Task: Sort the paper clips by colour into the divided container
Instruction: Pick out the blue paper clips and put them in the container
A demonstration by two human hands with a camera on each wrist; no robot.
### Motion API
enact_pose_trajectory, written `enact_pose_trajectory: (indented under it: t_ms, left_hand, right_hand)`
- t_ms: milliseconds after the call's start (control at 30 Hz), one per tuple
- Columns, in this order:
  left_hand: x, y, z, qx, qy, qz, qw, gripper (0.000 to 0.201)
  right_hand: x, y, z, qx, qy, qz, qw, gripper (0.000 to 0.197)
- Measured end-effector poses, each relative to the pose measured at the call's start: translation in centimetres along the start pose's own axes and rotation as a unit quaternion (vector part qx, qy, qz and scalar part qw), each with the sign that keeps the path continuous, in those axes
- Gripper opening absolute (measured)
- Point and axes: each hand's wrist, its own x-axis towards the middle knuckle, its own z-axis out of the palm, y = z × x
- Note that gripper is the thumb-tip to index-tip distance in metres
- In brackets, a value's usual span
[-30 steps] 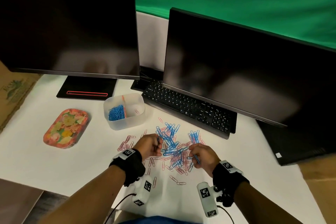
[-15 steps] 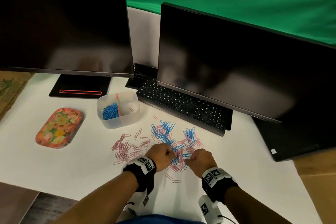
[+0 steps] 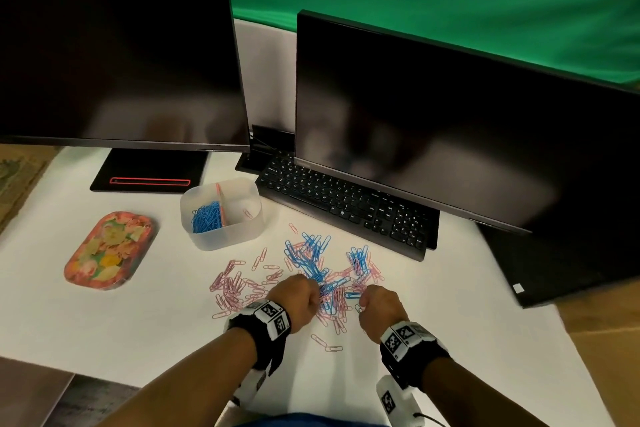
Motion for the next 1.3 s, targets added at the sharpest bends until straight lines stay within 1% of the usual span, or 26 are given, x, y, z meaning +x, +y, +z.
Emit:
enact_pose_trajectory:
  t_ms: [33,100,167,233,300,333,400,467,500,533,600,667,700,733,800,867,933,967,1000,1033,1100,1167,1200,1233,1267,1300]
  left_hand:
    - [0.0,-0.1,-0.2,-0.022,0.006,-0.004,1.000,0.005]
    - [-0.1,-0.5,-0.6,-0.080,0.017,-0.021,0.996,0.015]
    - [-0.3,-0.7,-1.1,-0.152,0.024,-0.040,0.987,0.020]
    - [-0.5,-1.1,-1.6,-0.219,0.026,-0.064,0.973,0.016]
    - [-0.6,-1.6,-2.4,-0.274,0.010,-0.089,0.958,0.020]
    - [-0.6,-1.8,-2.9,-0.313,-0.002,-0.100,0.945,0.022]
    - [-0.9,-2.3,-3.9,-0.424,-0.013,-0.128,0.896,0.024]
    - [-1.4,-2.4,-5.0,-0.539,-0.004,-0.145,0.830,0.021]
    - [-1.6,-2.4,-5.5,-0.586,0.000,-0.149,0.796,0.020]
    - [-1.9,-2.4,-6.1,-0.627,0.003,-0.146,0.765,0.020]
    - [-2.6,-2.5,-7.3,-0.688,0.007,-0.131,0.714,0.018]
    - [-3.1,-2.9,-8.6,-0.724,0.022,-0.127,0.678,0.017]
    - [-3.3,-3.4,-9.3,-0.734,0.035,-0.131,0.665,0.020]
    - [-3.4,-3.7,-10.0,-0.737,0.051,-0.139,0.660,0.023]
    - [-3.5,-4.7,-11.6,-0.727,0.093,-0.159,0.662,0.027]
    - [-3.5,-6.1,-13.2,-0.707,0.138,-0.181,0.669,0.026]
    - [-3.3,-7.3,-14.9,-0.693,0.180,-0.200,0.669,0.026]
    - [-3.1,-7.8,-15.7,-0.685,0.196,-0.208,0.671,0.027]
    - [-3.0,-8.2,-16.6,-0.675,0.206,-0.217,0.674,0.028]
    - [-2.9,-8.5,-17.4,-0.669,0.214,-0.227,0.675,0.028]
    - [-2.6,-9.1,-18.6,-0.661,0.222,-0.244,0.674,0.027]
    - [-2.2,-9.6,-19.3,-0.653,0.220,-0.257,0.677,0.025]
    - [-2.0,-9.9,-19.5,-0.647,0.217,-0.264,0.682,0.024]
    - [-1.7,-10.1,-19.6,-0.639,0.213,-0.271,0.687,0.026]
    - [-1.4,-10.4,-19.7,-0.631,0.211,-0.277,0.693,0.027]
    - [-1.2,-10.6,-19.7,-0.624,0.211,-0.281,0.698,0.030]
  right_hand:
    - [0.0,0.0,0.0,0.013,0.001,0.005,1.000,0.024]
    - [0.1,0.1,0.0,0.031,0.002,0.013,0.999,0.024]
    - [0.1,0.1,0.0,0.035,0.001,0.008,0.999,0.023]
    - [0.0,0.0,0.0,0.031,-0.004,-0.003,1.000,0.020]
    - [-0.2,-0.3,-0.2,0.024,-0.005,-0.020,1.000,0.013]
    - [-0.4,-0.7,-0.5,0.025,-0.005,-0.033,0.999,0.009]
    - [-0.6,-1.5,-1.0,0.042,-0.013,-0.061,0.997,0.018]
    - [-0.4,-3.0,-1.7,0.097,-0.047,-0.076,0.991,0.023]
    - [-0.3,-4.0,-2.1,0.148,-0.075,-0.073,0.983,0.024]
    - [-0.1,-5.1,-2.4,0.210,-0.103,-0.068,0.970,0.024]
    - [0.1,-7.7,-3.1,0.318,-0.148,-0.059,0.935,0.023]
    - [0.1,-10.4,-3.8,0.395,-0.187,-0.066,0.897,0.022]
    - [-0.1,-12.1,-4.1,0.418,-0.207,-0.075,0.881,0.020]
    - [-0.2,-13.5,-4.3,0.428,-0.216,-0.085,0.873,0.016]
    - [-0.2,-16.7,-4.5,0.436,-0.212,-0.094,0.870,0.010]
    - [0.7,-19.7,-4.5,0.439,-0.213,-0.094,0.868,0.013]
    - [1.6,-22.6,-4.6,0.432,-0.247,-0.088,0.863,0.019]
    - [2.0,-23.9,-4.6,0.417,-0.253,-0.087,0.868,0.021]
    - [2.3,-25.2,-4.5,0.404,-0.239,-0.088,0.879,0.023]
    - [2.3,-26.6,-4.4,0.396,-0.219,-0.083,0.888,0.024]
    - [2.7,-28.9,-4.3,0.390,-0.210,-0.068,0.894,0.029]
    - [2.6,-30.6,-4.1,0.342,-0.198,-0.089,0.914,0.035]
    - [2.7,-31.3,-4.0,0.355,-0.191,-0.086,0.911,0.033]
    - [3.3,-31.7,-3.7,0.386,-0.181,-0.070,0.902,0.026]
    - [4.1,-32.0,-3.6,0.414,-0.192,-0.063,0.888,0.015]
    - [5.1,-31.9,-3.4,0.392,-0.182,-0.073,0.899,0.014]
